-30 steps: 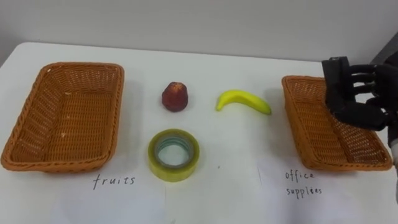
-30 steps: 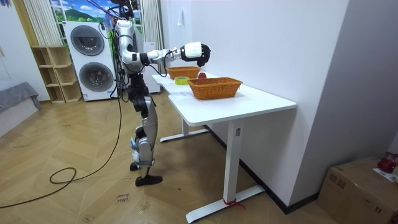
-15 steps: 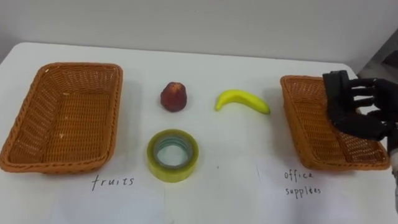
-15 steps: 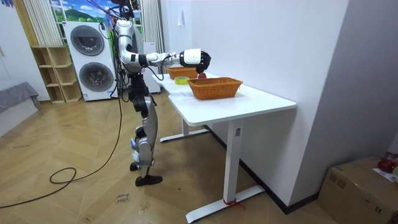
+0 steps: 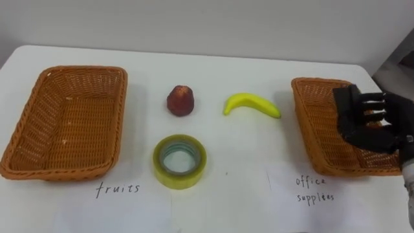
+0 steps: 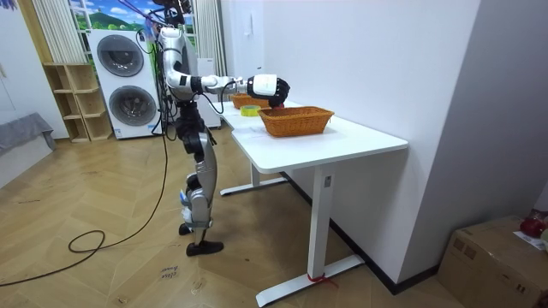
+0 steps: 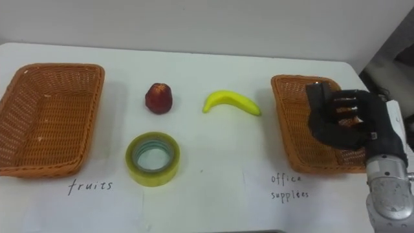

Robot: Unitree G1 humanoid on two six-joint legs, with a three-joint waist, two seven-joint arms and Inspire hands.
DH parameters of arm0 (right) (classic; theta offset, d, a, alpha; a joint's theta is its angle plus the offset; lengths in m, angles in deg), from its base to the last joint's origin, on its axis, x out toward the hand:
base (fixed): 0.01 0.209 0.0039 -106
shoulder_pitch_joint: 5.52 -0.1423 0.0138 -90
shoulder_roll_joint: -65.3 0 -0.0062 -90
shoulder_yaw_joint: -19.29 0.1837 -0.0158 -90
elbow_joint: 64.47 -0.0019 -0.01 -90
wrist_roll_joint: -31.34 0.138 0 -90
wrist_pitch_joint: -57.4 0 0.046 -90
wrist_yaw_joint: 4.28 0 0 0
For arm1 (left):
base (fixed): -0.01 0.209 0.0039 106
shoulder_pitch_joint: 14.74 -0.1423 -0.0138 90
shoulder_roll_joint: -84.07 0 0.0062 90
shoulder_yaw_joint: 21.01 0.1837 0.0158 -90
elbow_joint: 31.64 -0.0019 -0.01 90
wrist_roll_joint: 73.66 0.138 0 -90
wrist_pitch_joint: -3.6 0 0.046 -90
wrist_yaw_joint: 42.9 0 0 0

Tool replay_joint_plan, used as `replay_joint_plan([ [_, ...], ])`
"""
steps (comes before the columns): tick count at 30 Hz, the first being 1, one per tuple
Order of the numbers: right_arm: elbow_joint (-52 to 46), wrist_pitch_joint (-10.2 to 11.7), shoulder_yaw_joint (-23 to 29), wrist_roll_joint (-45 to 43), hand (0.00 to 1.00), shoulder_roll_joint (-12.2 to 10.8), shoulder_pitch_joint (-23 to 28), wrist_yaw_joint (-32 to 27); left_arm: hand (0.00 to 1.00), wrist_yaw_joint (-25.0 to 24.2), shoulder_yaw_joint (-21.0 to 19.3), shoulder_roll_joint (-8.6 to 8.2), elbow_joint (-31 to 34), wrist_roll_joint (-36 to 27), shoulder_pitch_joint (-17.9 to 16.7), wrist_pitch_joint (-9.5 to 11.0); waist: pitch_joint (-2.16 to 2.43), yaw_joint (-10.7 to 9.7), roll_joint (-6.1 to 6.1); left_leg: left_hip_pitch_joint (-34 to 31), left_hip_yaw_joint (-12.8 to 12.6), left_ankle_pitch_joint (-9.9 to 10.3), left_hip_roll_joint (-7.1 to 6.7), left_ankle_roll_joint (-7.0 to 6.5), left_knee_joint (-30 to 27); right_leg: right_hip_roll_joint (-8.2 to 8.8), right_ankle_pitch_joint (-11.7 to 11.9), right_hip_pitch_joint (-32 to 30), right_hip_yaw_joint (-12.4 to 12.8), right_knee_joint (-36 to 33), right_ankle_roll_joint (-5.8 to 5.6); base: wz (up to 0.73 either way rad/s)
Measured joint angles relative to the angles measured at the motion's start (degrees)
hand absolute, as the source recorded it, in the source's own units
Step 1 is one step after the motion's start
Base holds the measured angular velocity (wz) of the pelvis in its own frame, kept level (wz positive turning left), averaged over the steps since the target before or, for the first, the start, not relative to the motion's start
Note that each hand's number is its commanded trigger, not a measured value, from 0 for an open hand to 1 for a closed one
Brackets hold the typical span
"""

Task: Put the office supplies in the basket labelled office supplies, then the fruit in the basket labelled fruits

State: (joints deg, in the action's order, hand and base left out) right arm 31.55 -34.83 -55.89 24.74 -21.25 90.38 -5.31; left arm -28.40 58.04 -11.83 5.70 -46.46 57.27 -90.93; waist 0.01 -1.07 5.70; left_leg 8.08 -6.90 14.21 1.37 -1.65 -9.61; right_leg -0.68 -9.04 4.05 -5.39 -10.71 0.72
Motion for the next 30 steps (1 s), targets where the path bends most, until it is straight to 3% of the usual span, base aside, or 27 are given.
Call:
replay_joint_plan([
  [19,2.57,-0.33,0.00,-4.90,1.00,0.00,0.01,0.54,0.00,-1.20,-0.04,-0.04,-0.13,-0.08,-0.43,-0.19,0.00,-0.10,0.20,0.19,-0.49,0.00,0.02,0.00,0.05,0.06,0.00,0.07,-0.44,0.00,0.00,0.00],
  [22,3.00,-0.33,-0.02,-5.15,0.47,0.00,0.01,0.50,0.00,-1.10,-0.02,-0.04,-0.06,-0.11,-0.43,-0.18,-0.01,-0.09,0.19,0.26,-0.49,0.00,0.01,0.00,0.05,0.09,0.00,0.15,-0.51,0.00,-0.01,0.00],
  [23,3.21,-0.33,-0.02,-5.22,0.12,0.00,0.01,0.43,0.00,-0.97,-0.02,-0.04,-0.06,-0.11,-0.43,-0.18,-0.02,-0.09,0.19,0.29,-0.49,0.00,0.01,0.00,0.05,0.10,0.00,0.19,-0.53,0.00,-0.01,0.00],
  [24,3.32,-0.33,-0.02,-5.24,0.00,0.00,0.01,0.41,0.00,-0.91,-0.02,-0.03,-0.05,-0.11,-0.43,-0.18,-0.02,-0.09,0.20,0.31,-0.49,0.00,0.01,0.00,0.05,0.11,0.01,0.21,-0.54,0.00,-0.01,0.00],
  [30,4.49,-0.33,-0.01,-5.30,0.00,0.01,0.01,0.39,0.00,0.05,-0.03,-0.03,0.01,-0.08,-0.33,-0.16,-0.14,-0.14,0.13,0.58,-0.58,0.01,0.02,0.00,0.08,0.13,0.00,0.54,-0.68,0.01,-0.01,0.00],
])
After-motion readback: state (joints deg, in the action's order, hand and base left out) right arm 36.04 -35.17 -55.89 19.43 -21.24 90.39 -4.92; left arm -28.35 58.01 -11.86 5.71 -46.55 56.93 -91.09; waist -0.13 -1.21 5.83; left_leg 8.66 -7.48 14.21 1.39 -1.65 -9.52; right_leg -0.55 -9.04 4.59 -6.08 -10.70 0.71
